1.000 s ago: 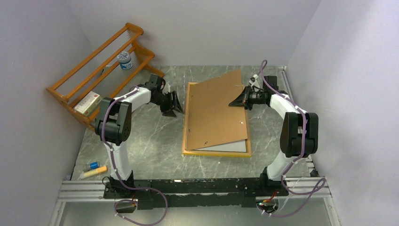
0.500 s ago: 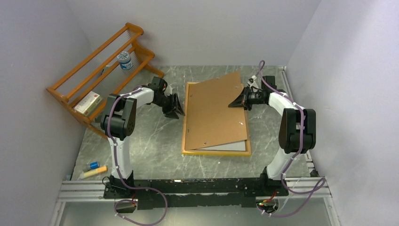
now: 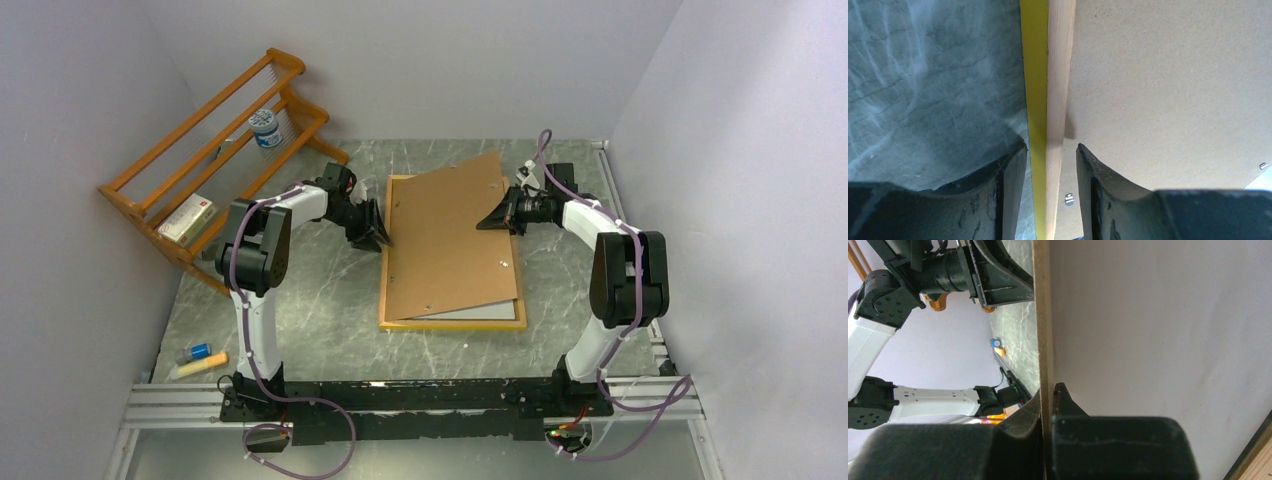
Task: Put the photo into the frame
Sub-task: Turn over the photo frame item on the photo frame.
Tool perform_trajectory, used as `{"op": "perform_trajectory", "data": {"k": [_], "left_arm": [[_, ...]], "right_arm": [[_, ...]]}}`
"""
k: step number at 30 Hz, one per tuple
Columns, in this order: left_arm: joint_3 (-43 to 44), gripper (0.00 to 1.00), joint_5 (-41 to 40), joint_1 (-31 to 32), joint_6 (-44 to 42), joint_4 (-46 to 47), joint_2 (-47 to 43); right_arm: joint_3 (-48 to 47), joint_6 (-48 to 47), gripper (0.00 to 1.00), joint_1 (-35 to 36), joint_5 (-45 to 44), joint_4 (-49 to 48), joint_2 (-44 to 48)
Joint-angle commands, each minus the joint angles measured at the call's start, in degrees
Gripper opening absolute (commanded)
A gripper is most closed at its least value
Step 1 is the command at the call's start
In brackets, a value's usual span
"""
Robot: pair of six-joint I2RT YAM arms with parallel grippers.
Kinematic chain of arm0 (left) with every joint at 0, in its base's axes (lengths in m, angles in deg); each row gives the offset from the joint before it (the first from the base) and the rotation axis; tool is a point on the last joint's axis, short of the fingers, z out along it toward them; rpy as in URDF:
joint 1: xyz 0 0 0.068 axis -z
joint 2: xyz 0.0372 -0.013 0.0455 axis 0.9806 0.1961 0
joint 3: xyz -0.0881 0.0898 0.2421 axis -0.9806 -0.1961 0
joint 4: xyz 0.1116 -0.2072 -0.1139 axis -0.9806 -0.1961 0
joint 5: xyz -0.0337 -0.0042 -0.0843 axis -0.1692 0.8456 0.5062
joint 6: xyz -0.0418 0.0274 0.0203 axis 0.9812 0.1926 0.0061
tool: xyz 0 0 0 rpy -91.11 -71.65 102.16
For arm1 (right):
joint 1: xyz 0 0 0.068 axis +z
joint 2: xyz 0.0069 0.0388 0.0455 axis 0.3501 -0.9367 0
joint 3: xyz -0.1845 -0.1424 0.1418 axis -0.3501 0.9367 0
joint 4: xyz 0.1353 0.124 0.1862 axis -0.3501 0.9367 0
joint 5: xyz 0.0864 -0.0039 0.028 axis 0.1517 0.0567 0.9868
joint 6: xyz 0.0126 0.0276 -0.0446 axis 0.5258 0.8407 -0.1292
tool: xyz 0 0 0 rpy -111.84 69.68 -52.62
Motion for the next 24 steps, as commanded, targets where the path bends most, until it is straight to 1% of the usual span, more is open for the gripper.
{"op": "perform_trajectory", "data": {"k": [1, 5, 11, 13, 18, 21, 24], "left_arm": [[2.2, 0.46, -1.1, 0.1, -2.0, -1.9, 0.8], [2.2, 0.43, -0.6, 0.0, -2.2, -1.8, 1.2], [1.6, 0.41, -1.0, 0.1, -2.3, -1.6, 1.3], [1.3, 0.38, -1.2, 0.1, -2.5, -1.6, 1.3], [1.0, 0.25, -1.4, 0.0, -3.2, -2.1, 1.5], [0.7, 0.22, -1.7, -0.1, -3.4, -2.1, 1.5], [0.7, 0.21, -1.4, -0.3, -3.5, -2.0, 1.5]], "right_arm": [[1.0, -1.8, 0.00, 0.3, -5.1, -6.4, 2.0], [-0.1, -1.6, 0.00, 0.3, -5.0, -6.6, 0.6], [0.0, -0.3, 0.00, 0.3, -5.4, -10.0, 0.7], [0.4, 0.6, 0.00, 0.3, -4.3, -11.9, 0.6], [1.4, 2.0, 0.00, 0.3, -2.4, -15.2, 0.9], [2.0, 2.1, 0.00, 0.1, -1.5, -16.3, 1.4], [1.9, 1.9, 0.00, 0.1, -1.8, -16.4, 1.2]]}}
